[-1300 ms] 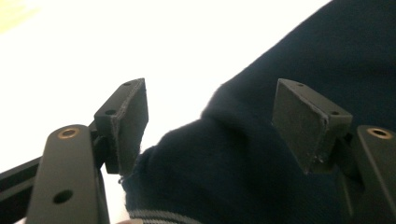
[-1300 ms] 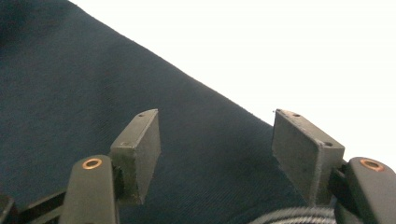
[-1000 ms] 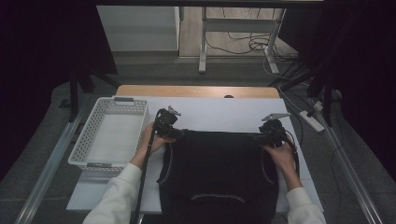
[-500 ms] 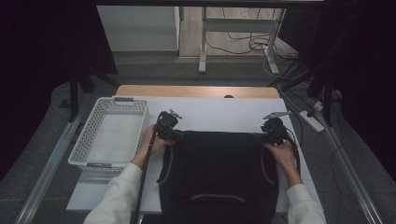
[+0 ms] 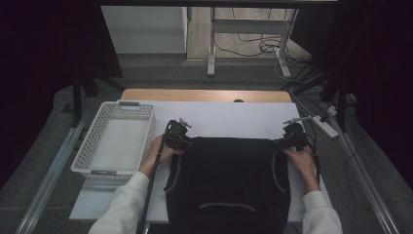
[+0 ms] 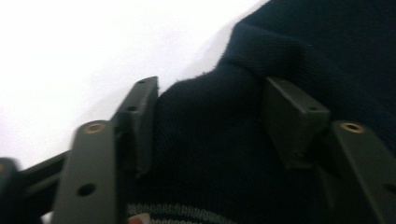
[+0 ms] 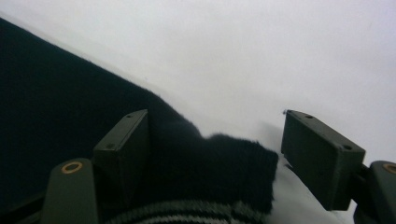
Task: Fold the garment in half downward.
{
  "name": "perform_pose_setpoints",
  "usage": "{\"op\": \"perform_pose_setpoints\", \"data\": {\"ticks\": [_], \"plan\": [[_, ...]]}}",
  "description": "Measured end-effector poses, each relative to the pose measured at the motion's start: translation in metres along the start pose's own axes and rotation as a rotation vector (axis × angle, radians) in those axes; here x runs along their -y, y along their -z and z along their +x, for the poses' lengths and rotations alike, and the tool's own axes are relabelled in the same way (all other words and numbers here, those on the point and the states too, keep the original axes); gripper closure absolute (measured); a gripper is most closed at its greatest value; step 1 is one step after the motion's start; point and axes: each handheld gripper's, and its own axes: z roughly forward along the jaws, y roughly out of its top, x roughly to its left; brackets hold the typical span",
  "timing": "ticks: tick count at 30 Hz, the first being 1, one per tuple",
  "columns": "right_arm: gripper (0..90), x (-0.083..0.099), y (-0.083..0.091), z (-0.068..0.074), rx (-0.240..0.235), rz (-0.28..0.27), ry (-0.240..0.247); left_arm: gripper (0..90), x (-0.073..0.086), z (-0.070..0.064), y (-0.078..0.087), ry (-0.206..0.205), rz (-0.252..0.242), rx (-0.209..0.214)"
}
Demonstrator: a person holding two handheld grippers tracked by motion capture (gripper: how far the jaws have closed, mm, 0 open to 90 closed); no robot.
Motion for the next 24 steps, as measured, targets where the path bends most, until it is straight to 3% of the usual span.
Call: {"op": "perform_pose_setpoints", "data": {"ticks": [3,6,10,12,16,21,24], "plan": [[26.6,0.001,0.000,0.001,0.004,0.005,0.003,52.2,0.002,0.000,0.001,-0.003,-0.009,0.043],[41.6,0.002,0.003,0.007,-0.014,0.012,0.027,64.9,0.003,-0.002,0.002,-0.019,-0.011,0.052],[64.0,0.003,0.007,0.014,-0.061,0.039,0.041,76.6,0.002,-0.009,0.005,-0.059,-0.001,-0.005],[70.6,0.003,0.009,0.017,-0.077,0.050,0.052,78.5,0.003,-0.011,0.005,-0.065,-0.003,-0.023],[73.9,0.003,0.012,0.022,-0.048,0.042,0.095,80.1,0.002,-0.012,0.010,-0.061,-0.023,-0.050],[74.7,0.002,0.023,0.017,-0.030,-0.024,0.063,80.5,0.001,-0.013,0.025,-0.055,-0.094,-0.089],[74.9,0.001,0.030,0.016,-0.007,-0.058,0.070,80.6,0.000,-0.011,0.037,-0.042,-0.136,-0.100]]}}
